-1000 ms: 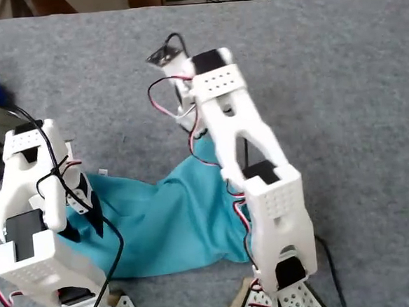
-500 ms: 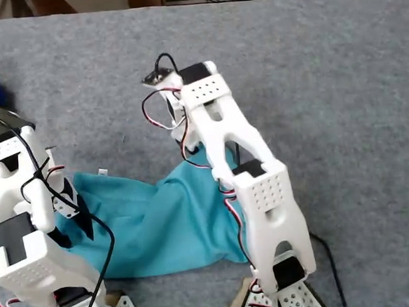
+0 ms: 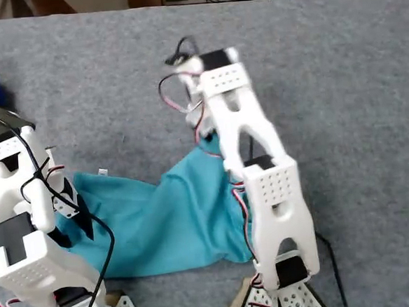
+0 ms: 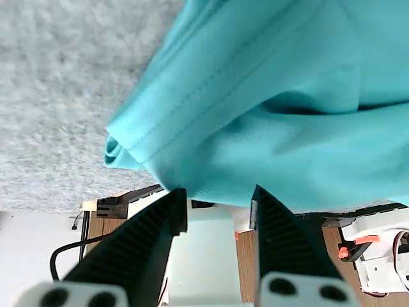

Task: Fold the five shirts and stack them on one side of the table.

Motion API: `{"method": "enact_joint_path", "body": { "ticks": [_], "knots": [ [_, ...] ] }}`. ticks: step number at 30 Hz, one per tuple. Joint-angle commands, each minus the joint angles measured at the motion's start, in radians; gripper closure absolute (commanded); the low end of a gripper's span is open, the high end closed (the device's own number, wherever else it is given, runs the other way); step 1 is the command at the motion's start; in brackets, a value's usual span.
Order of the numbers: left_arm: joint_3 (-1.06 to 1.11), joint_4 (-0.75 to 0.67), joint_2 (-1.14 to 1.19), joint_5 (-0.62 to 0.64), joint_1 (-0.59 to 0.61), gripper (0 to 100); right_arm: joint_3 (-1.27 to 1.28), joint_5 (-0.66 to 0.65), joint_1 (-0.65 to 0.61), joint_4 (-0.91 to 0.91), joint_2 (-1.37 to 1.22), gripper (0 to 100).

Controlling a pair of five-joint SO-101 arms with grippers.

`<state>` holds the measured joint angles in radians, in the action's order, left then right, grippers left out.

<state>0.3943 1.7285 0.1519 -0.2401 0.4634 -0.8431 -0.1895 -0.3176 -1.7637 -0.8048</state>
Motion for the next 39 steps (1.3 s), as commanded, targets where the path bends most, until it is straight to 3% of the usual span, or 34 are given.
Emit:
{"method": "enact_joint_path", "body": {
  "ticks": [1,7,11,17,24,32,39],
  "knots": [
    [-0.064,0.015,-0.007,-0.006,0.0,83,-0.153,0.002,0.071,-0.018,0.166,98.0],
    [-0.086,0.015,-0.007,-0.005,-0.002,83,-0.219,-0.126,0.143,-0.018,0.308,98.0],
    [-0.091,0.015,-0.007,-0.005,-0.002,83,-0.108,-0.141,0.168,-0.021,0.343,98.0],
    [-0.092,0.015,-0.007,-0.005,-0.002,82,0.298,-0.143,0.119,-0.02,0.429,98.0],
    [-0.092,0.015,-0.007,-0.005,-0.002,82,0.722,-0.14,-0.001,-0.005,0.708,98.0],
    [-0.092,0.015,-0.007,-0.005,-0.002,82,1.267,-0.152,-0.018,0.149,1.032,98.0],
    [-0.092,0.015,-0.007,-0.005,-0.003,82,1.609,-0.347,-0.019,0.224,1.274,97.5]
  ]
}}
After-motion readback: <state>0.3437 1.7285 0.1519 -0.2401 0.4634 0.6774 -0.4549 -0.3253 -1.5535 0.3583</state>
